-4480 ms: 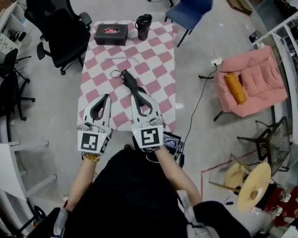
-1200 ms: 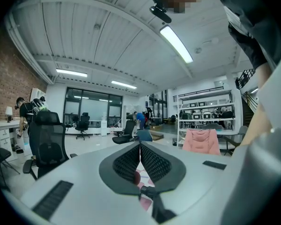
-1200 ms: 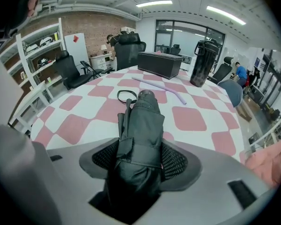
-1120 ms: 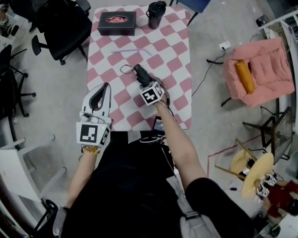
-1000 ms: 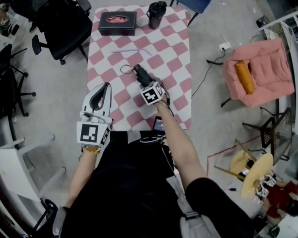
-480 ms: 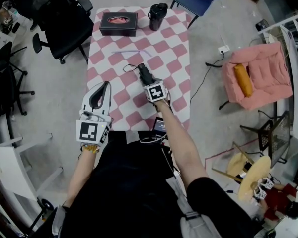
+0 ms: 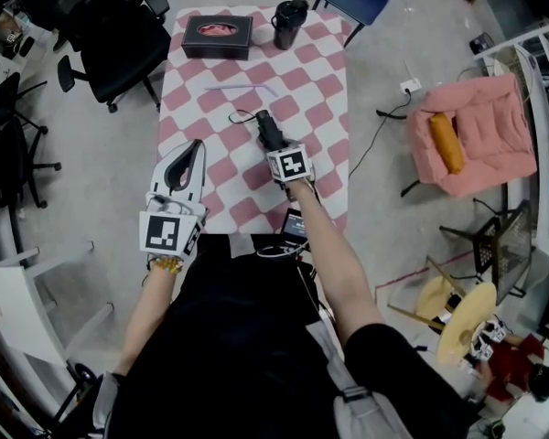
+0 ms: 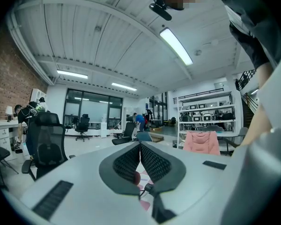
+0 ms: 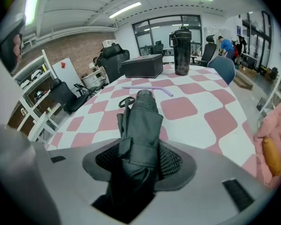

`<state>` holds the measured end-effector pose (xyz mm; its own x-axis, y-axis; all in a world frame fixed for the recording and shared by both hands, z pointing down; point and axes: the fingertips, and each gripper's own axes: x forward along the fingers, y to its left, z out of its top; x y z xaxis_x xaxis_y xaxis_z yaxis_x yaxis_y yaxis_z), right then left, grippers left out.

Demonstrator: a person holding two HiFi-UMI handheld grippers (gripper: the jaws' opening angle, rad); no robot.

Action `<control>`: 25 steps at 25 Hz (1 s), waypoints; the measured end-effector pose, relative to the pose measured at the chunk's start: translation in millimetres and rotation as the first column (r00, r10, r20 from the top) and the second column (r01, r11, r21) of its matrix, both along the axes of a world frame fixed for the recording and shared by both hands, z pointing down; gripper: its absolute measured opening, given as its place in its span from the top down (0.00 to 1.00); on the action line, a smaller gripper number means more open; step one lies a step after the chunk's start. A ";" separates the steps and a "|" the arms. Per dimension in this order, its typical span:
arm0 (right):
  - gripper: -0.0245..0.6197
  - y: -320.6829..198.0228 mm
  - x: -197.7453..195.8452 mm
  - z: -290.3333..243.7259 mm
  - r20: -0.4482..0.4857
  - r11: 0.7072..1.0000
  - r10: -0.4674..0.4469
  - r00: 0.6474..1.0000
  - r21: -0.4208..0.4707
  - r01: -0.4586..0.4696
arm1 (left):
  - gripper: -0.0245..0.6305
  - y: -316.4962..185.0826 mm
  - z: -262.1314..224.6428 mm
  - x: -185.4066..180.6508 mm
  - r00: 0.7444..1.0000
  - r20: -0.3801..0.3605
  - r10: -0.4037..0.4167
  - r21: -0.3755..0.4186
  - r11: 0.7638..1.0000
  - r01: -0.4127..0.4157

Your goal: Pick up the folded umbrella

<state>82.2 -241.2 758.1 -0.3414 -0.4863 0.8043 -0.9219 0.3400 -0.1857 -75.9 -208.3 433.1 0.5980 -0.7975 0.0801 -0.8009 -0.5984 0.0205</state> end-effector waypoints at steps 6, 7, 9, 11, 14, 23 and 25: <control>0.63 5.2 1.6 -1.3 0.002 1.000 0.006 1.000 -0.019 -0.006 | 0.94 1.5 1.3 1.2 1.000 0.000 0.004 -0.003 1.000 -0.004; 0.63 5.1 1.9 -1.3 0.005 1.000 0.008 1.000 -0.018 -0.008 | 0.94 1.4 1.3 1.4 1.000 0.000 0.004 -0.003 1.000 -0.004; 0.63 5.3 2.0 -1.5 0.015 1.000 0.017 1.000 -0.017 -0.017 | 0.94 1.6 0.9 1.4 1.000 0.001 0.004 -0.005 1.000 -0.004; 0.63 5.8 1.8 -1.7 0.023 0.999 0.027 0.999 -0.019 -0.026 | 0.94 2.2 1.2 1.1 1.000 -0.001 0.006 -0.005 1.000 -0.006; 0.63 4.7 2.9 -2.4 0.026 0.999 0.031 0.999 -0.019 -0.030 | 0.94 -0.1 0.5 0.0 1.000 0.004 -0.001 -0.010 1.000 0.001; 0.63 0.7 5.3 -14.3 0.073 0.997 0.074 0.995 -0.012 -0.073 | 0.94 0.9 0.9 2.3 1.000 -0.014 0.008 -0.007 1.000 -0.008; 0.63 -0.6 5.2 -17.2 0.082 0.997 0.079 0.994 -0.009 -0.079 | 0.94 0.9 0.7 2.9 1.000 -0.016 0.009 -0.006 1.000 -0.009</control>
